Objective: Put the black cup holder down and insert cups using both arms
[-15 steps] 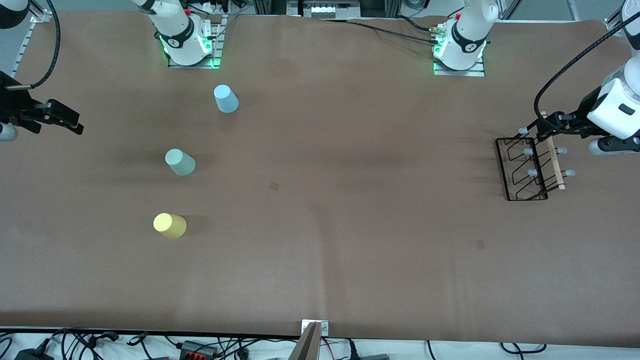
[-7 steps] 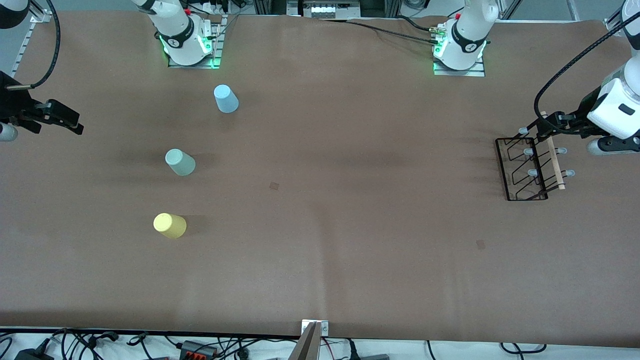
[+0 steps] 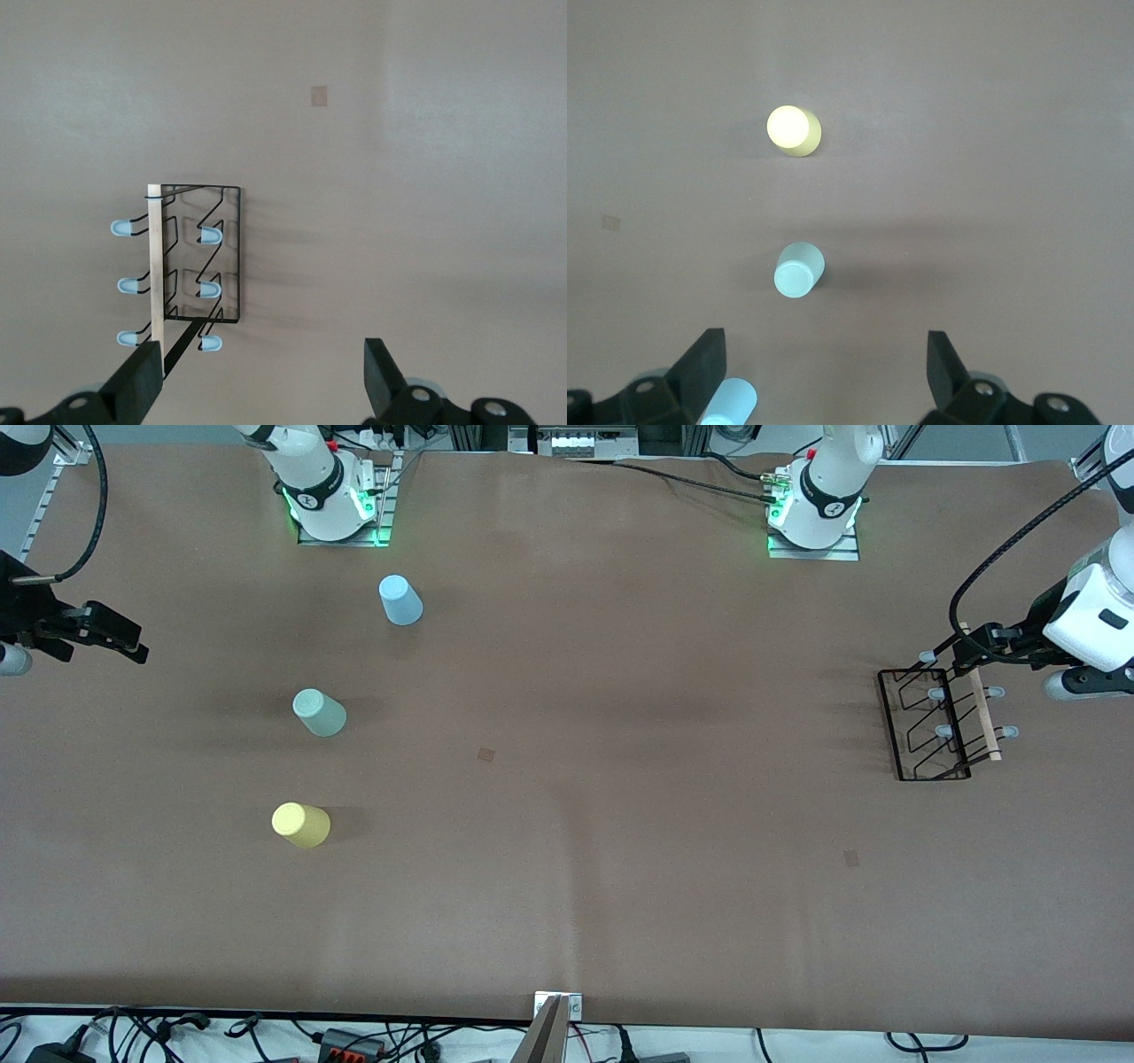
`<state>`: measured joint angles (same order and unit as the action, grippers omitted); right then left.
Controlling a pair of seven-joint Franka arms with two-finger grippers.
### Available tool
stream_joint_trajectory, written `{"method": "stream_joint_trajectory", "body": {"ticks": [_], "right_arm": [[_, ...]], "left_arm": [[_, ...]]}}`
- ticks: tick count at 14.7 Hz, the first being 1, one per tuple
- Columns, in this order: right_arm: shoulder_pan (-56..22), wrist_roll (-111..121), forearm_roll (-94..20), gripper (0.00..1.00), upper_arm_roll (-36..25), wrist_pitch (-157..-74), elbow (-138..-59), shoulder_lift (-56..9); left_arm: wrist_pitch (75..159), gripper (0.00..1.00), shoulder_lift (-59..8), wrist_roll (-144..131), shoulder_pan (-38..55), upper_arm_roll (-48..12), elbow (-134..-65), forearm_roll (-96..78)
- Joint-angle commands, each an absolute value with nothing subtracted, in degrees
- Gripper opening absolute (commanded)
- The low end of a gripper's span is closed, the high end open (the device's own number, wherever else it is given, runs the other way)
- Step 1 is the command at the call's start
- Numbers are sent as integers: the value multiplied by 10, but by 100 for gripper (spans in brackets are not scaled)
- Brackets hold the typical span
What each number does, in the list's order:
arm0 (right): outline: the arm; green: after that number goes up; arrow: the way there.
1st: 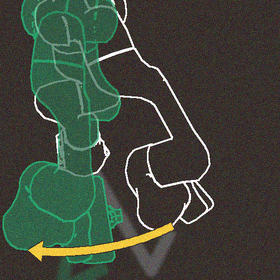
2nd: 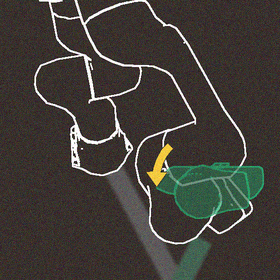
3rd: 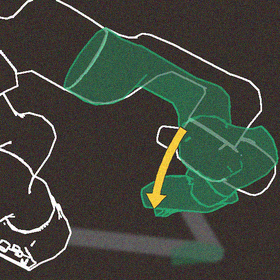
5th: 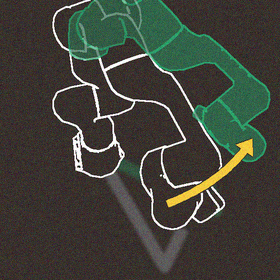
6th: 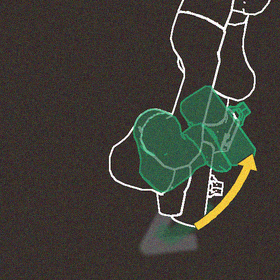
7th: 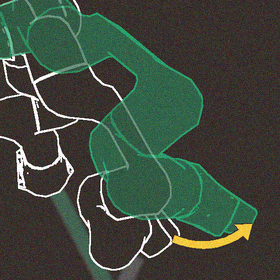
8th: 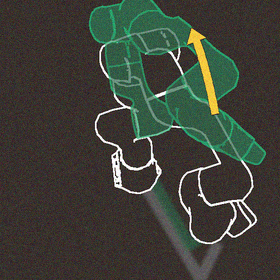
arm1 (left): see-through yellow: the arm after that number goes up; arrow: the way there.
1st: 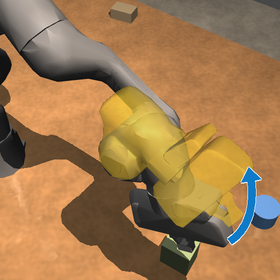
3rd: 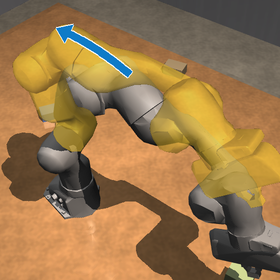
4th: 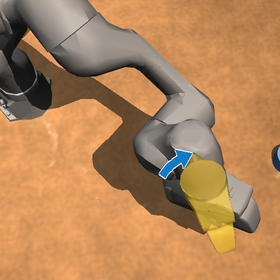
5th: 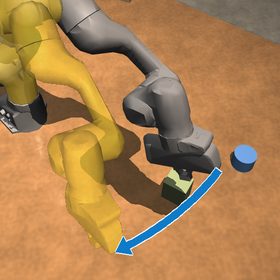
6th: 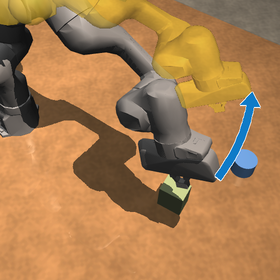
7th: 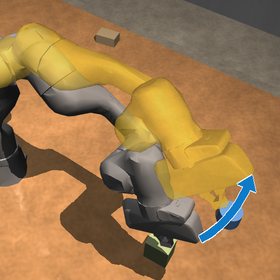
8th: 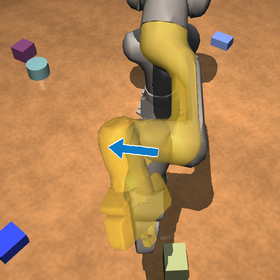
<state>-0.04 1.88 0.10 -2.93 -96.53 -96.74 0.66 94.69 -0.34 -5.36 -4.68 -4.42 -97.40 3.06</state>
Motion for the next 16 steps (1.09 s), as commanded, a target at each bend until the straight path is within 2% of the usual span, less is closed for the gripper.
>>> {"method": "stream_joint_trajectory", "body": {"ticks": [1,9,16], "right_arm": [[1,25,4,100,-26,-967,-973,13],[1,24,3,100,-27,-962,-970,14],[1,24,3,100,-27,-965,-970,13]], "left_arm": [[940,100,-2,-45,-52,-47,-971,17],[969,100,-23,-40,-55,-49,-973,16],[1040,100,-86,126,-160,-47,-992,-9]]}}
